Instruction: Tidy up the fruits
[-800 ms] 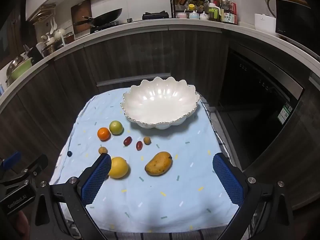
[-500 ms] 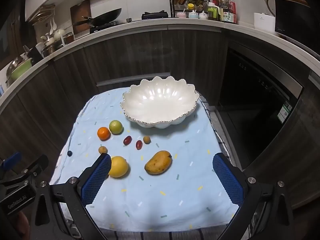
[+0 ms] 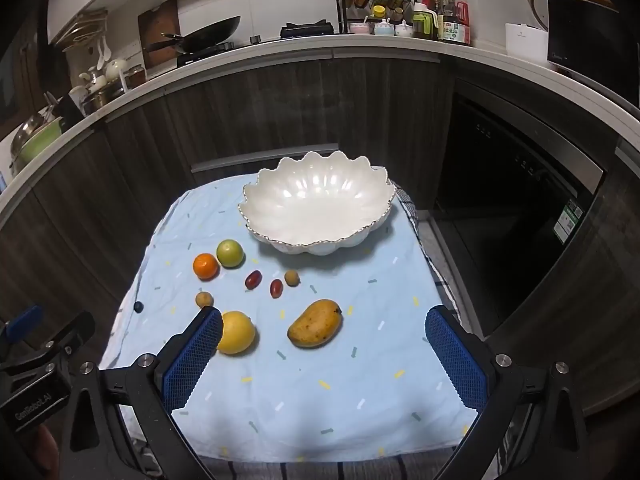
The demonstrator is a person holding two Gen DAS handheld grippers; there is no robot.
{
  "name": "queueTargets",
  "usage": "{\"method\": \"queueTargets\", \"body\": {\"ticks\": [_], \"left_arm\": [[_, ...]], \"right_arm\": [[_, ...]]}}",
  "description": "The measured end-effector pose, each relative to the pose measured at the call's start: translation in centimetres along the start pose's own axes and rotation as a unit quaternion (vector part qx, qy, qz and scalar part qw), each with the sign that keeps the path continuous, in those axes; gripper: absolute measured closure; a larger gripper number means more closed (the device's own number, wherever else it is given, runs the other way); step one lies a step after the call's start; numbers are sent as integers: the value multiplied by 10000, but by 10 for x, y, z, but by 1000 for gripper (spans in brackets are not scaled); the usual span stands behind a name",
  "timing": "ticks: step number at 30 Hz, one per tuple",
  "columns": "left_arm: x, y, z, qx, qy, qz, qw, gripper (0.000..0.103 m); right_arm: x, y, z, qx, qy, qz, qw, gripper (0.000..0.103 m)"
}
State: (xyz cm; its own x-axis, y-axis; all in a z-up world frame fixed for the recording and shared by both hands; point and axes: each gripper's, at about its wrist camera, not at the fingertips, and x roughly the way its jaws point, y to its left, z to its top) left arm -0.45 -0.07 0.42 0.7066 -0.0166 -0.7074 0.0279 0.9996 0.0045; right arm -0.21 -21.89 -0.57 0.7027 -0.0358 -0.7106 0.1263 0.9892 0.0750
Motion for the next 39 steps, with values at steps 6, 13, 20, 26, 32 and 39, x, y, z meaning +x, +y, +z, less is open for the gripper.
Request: {"method": "queueTargets", "body": {"ticks": [6,13,20,26,32,39], "left_arm": [[-1,1,-2,-6,-1,5,10000,0],[0,1,-2,1,-3,6,10000,0],[1,1,-2,3,-4,10,10000,0],[1,1,-2,4,-1,8,10000,0],[4,4,-3,-14,9,7,10000,0],[7,5,-5,-17,18,17,10000,0]], "right_arm": [[0,0,0,1,7,0,10000,0],[1,0,1,11,20,-4,10000,0],[2,-3,-2,33,41,-23,10000,0],[2,-3,-1,29,42,-22,10000,0],[2,-3,-2,24,50,-20,10000,0],[3,-3,-3,26,61,-29,10000,0]]}}
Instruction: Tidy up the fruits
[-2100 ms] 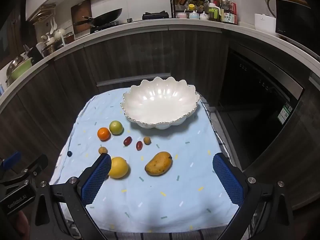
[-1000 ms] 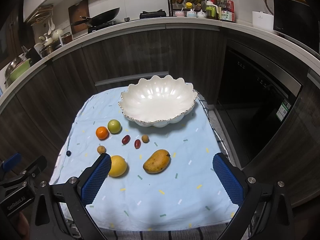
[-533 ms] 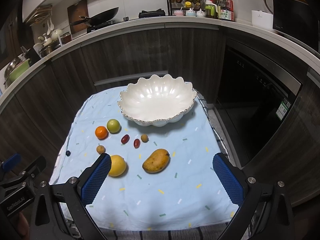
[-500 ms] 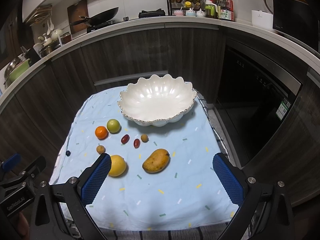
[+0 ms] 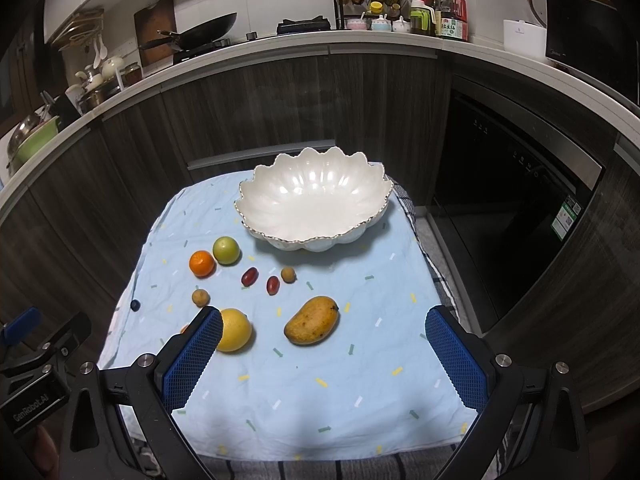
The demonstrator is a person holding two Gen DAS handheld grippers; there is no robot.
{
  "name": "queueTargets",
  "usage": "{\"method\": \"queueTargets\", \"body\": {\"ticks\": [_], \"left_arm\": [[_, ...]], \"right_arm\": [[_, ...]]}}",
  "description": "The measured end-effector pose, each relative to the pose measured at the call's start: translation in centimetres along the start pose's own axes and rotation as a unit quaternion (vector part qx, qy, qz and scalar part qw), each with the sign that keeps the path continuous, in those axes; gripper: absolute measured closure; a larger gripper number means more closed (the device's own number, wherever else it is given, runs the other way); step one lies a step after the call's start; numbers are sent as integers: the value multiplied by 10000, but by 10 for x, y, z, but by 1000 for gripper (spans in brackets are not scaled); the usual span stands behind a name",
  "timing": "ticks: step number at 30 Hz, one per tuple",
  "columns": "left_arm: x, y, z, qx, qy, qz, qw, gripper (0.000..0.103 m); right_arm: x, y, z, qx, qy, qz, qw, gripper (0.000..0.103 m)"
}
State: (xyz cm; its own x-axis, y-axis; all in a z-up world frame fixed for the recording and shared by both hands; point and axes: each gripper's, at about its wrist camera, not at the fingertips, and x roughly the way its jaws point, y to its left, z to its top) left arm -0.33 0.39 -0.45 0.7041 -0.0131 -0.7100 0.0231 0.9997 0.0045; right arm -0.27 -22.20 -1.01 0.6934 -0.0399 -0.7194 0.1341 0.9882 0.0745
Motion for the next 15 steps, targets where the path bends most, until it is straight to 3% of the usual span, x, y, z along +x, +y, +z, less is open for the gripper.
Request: {"method": "queueTargets", "body": {"ticks": [15], "left_arm": [[2,0,-2,2,18,0,10000,0]], "right_arm": [[2,-1,-1,3,25,-6,10000,0]]}}
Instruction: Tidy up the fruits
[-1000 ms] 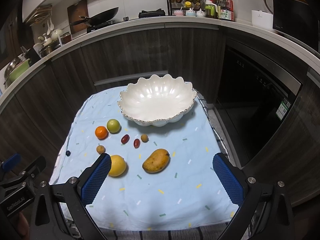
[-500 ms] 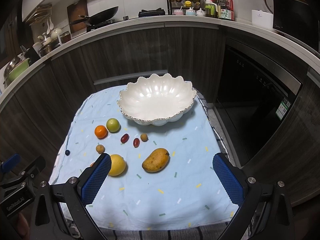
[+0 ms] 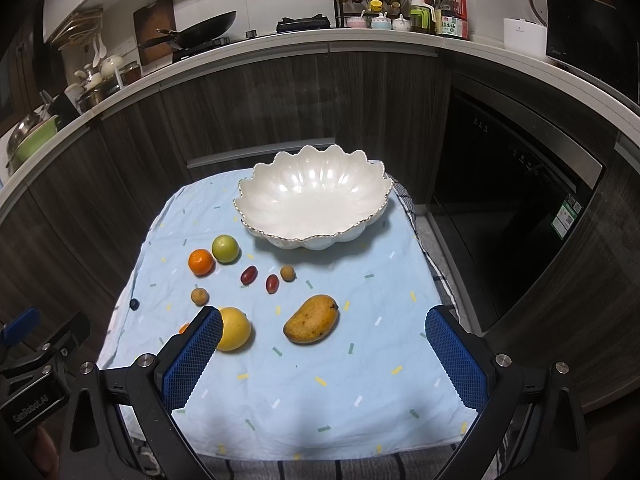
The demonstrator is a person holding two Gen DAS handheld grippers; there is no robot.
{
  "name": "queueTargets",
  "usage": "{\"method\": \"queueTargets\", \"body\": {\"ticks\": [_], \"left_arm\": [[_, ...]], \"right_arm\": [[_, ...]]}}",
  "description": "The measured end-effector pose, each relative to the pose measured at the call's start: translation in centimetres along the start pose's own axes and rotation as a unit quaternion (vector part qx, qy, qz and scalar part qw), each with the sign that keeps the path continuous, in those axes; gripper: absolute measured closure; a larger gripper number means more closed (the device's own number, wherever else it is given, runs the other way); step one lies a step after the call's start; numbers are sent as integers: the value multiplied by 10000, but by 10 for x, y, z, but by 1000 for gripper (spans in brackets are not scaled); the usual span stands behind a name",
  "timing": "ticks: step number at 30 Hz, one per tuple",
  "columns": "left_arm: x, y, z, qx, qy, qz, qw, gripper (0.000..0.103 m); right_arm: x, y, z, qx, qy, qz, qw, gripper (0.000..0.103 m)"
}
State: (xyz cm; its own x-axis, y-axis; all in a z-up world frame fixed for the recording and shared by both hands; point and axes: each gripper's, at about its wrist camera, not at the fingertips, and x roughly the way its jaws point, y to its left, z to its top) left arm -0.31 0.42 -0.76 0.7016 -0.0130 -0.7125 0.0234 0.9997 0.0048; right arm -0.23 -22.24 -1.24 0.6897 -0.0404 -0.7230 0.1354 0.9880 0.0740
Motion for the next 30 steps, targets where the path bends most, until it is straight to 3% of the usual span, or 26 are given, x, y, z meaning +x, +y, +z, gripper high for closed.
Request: {"method": "queueTargets", "body": {"ticks": [30], "left_arm": [[17,-3,-1,107,67,4,9999,0]], "right_arm": [[17,3,2,-100,125,-56,9999,0]]}}
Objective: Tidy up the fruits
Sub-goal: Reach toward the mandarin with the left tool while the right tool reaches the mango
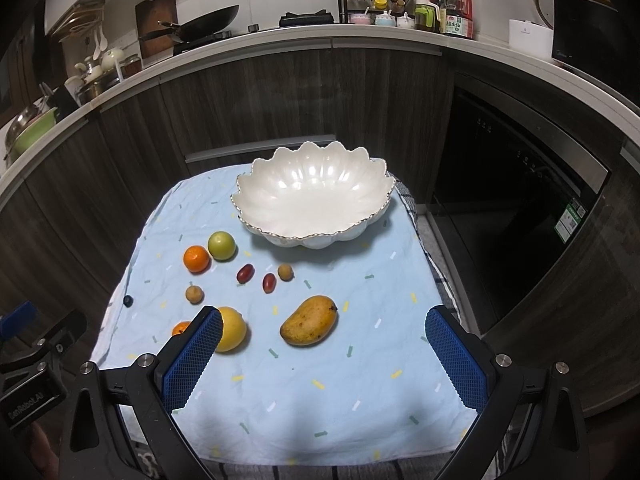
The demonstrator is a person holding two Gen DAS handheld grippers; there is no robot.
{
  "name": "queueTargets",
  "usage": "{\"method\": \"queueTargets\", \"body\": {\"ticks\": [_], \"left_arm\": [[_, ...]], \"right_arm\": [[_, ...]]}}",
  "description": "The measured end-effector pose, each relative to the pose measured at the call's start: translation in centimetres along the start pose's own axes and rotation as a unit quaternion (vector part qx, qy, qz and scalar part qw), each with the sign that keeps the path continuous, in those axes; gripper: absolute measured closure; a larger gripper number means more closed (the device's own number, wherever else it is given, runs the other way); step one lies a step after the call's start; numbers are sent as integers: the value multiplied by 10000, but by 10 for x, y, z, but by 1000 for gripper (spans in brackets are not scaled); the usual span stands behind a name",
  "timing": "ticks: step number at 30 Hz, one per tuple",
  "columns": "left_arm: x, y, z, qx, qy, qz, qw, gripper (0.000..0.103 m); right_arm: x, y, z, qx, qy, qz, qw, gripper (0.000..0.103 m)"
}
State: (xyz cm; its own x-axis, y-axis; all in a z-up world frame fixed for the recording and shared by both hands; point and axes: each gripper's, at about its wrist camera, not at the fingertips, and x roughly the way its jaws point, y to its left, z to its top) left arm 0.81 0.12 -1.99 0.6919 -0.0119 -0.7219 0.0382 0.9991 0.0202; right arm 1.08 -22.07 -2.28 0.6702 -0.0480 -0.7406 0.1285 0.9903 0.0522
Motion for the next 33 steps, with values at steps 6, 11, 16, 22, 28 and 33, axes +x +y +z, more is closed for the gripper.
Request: {"method": "queueTargets", "body": {"ticks": [6,11,16,22,28,33], "left_arm": [[10,-5,2,147,55,-2,9999,1],[22,-7,2,234,125,-9,9996,1],[37,-7,-2,287,233,-8,9993,1],[53,-8,-6,385,327,-70,9987,2],[73,-8,-13,468,489,-184,9975,4],[92,-8,-19,506,565,-296,9967,5]], "right_arm": [[11,0,1,-33,67,-70,9999,0],[24,1,1,-99,111,-138,9998,0],[39,3,-2,-162,189,-160,9996,0],[57,5,-6,-181,322,-199,9991,0],[76,7,-12,-200,456,-264,9984,0],[93,9,-18,-244,516,-283,9980,0]]}}
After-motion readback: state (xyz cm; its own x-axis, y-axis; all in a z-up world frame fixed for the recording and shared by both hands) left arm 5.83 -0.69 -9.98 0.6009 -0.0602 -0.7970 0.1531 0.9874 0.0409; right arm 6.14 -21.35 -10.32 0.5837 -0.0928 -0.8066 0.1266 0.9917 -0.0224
